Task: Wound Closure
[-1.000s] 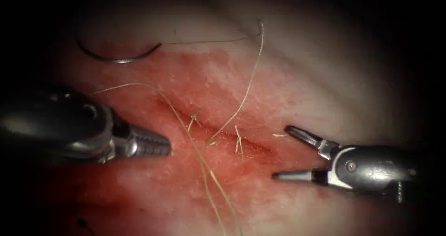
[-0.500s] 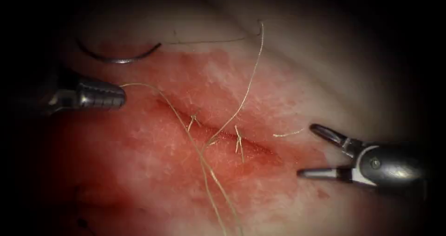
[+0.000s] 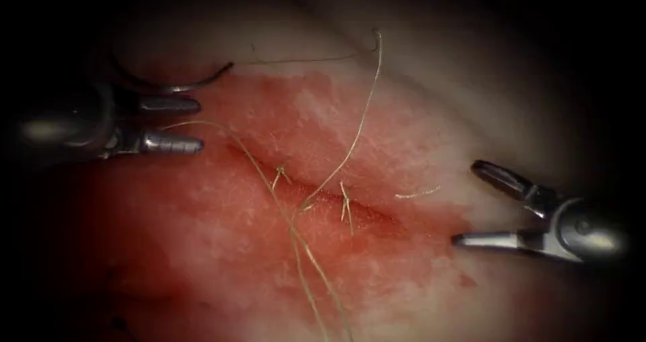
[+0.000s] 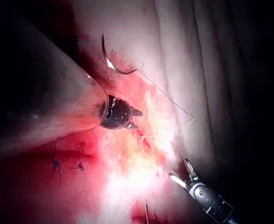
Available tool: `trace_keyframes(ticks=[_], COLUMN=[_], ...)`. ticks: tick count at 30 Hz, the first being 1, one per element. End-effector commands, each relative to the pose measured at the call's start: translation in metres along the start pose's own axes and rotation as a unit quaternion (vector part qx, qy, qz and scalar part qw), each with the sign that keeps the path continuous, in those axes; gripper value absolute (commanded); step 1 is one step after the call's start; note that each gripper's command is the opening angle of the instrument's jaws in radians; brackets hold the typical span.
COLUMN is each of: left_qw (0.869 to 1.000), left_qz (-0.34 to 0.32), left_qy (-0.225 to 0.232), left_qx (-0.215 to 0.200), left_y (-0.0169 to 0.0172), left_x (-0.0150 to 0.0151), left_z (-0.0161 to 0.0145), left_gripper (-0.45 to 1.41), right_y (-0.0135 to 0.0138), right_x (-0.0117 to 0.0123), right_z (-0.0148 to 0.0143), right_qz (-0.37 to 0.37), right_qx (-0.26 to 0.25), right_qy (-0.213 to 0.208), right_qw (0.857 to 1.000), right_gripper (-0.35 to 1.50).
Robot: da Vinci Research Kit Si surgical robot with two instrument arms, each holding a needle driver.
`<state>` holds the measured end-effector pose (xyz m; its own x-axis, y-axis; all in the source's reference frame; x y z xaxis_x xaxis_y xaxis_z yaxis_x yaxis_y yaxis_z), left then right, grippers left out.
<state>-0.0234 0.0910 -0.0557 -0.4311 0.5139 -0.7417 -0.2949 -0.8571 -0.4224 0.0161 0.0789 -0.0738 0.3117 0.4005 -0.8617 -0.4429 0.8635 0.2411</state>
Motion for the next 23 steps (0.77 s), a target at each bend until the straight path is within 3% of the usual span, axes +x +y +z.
trace_keyframes(ticks=[1,23], left_qw=[1.0,0.998], left_qz=[0.003,0.053], left_qy=[0.0,0.014], left_qx=[0.0,-0.035], left_y=[0.0004,0.0016], left_x=[-0.0009,-0.0015], left_z=[0.0007,0.0002], left_gripper=[0.56,0.57], right_y=[-0.0008,-0.0019], right_x=[0.0003,0.0001], right_z=[0.001,0.0018], right_qz=[-0.003,-0.02], right_qx=[0.0,-0.003], right_qy=[0.004,-0.002], right_qw=[1.0,1.0], right_gripper=[1.31,1.31])
